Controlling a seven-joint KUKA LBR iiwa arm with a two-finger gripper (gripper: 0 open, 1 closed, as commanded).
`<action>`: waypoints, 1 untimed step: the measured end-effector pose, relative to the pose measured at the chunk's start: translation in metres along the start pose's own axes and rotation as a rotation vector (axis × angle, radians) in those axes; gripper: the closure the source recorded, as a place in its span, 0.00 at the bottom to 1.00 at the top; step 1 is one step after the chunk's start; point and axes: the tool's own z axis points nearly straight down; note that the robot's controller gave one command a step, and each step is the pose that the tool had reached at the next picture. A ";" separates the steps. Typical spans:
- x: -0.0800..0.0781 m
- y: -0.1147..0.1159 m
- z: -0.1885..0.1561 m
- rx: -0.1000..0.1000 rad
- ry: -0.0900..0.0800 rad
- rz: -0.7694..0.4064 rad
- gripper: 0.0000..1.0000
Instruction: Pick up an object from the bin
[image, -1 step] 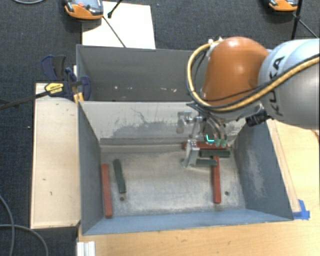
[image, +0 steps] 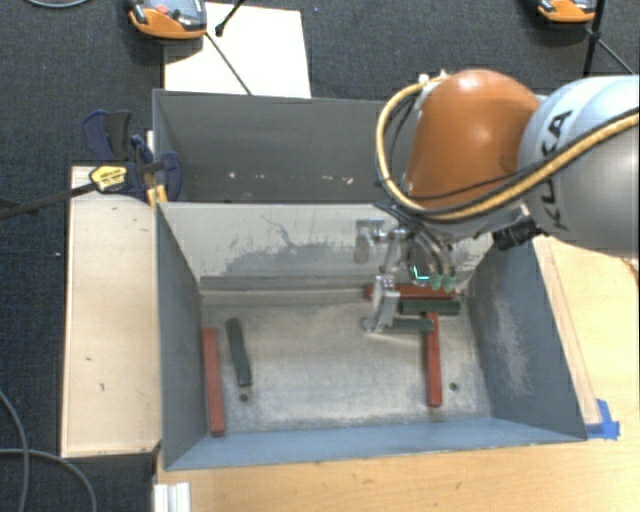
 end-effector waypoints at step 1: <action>-0.002 -0.030 0.011 -0.001 -0.001 -0.093 0.00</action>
Offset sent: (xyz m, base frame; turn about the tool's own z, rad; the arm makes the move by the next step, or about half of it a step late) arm -0.0104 -0.0966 -0.1590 0.0342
